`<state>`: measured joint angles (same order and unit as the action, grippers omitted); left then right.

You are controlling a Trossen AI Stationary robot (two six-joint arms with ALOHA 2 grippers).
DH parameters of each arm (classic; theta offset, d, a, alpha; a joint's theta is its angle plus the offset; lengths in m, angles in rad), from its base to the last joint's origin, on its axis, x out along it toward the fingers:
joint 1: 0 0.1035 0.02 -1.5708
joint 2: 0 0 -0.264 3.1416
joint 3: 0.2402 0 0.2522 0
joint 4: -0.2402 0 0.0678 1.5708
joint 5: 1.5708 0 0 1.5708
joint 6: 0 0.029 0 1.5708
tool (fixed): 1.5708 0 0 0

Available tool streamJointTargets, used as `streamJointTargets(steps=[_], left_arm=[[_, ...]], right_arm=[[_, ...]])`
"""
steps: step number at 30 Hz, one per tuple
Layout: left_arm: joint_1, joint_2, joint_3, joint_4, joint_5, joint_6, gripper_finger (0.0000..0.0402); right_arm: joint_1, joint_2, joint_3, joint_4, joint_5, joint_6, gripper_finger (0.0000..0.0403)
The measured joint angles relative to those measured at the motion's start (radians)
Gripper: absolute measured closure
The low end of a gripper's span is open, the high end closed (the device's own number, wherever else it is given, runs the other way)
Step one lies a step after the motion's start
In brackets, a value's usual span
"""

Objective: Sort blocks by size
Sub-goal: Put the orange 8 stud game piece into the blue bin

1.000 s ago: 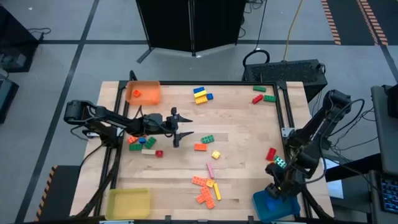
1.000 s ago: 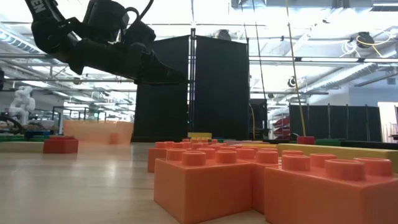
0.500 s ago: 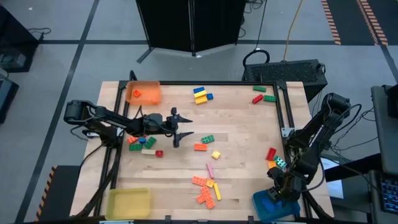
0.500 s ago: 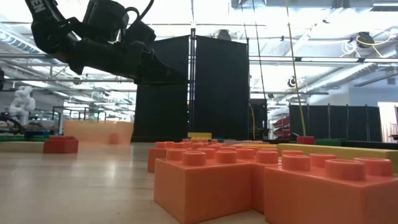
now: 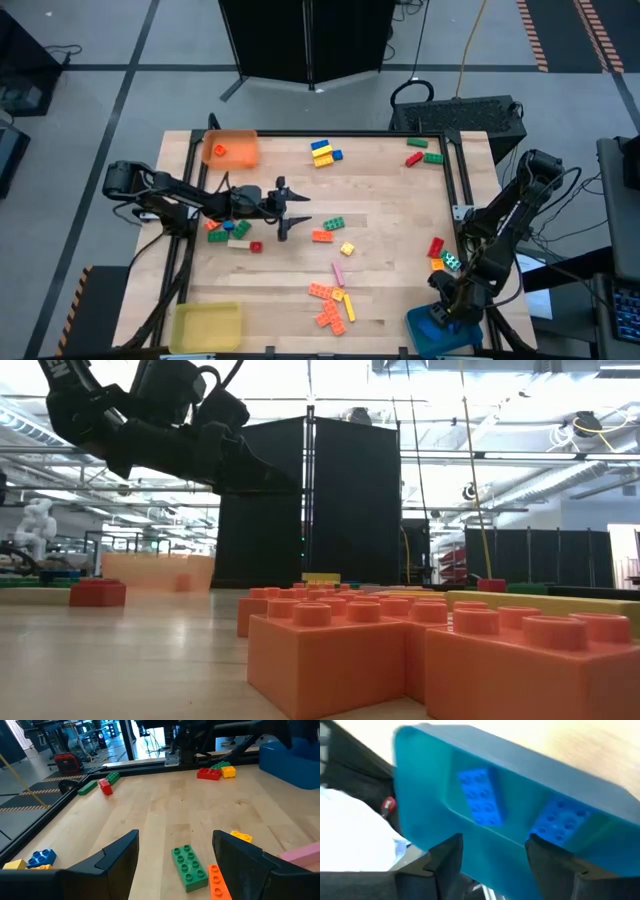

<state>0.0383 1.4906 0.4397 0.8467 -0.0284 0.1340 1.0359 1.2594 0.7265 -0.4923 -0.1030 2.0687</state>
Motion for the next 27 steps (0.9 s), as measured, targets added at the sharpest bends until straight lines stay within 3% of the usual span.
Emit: streamJointTargets(steps=[5,13,17,27], left_arm=[[-0.002,0.0,0.0,0.0,0.0,-0.023,0.0148],[-0.001,0.0,0.0,0.0,0.0,-0.023,0.0148],[-0.001,0.0,0.0,0.0,-0.001,-0.023,0.0148],[0.001,0.0,0.001,-0.014,-0.025,-0.051,0.0148]], right_arm=[[-0.003,0.0,0.085,-0.084,0.119,-0.101,0.0197],[-0.082,-0.002,0.26,-0.522,0.295,-0.286,0.0198],[-0.157,-0.003,0.286,-0.695,0.321,-0.342,0.0198],[-0.329,-0.003,0.286,-0.741,0.34,-0.578,0.0198]])
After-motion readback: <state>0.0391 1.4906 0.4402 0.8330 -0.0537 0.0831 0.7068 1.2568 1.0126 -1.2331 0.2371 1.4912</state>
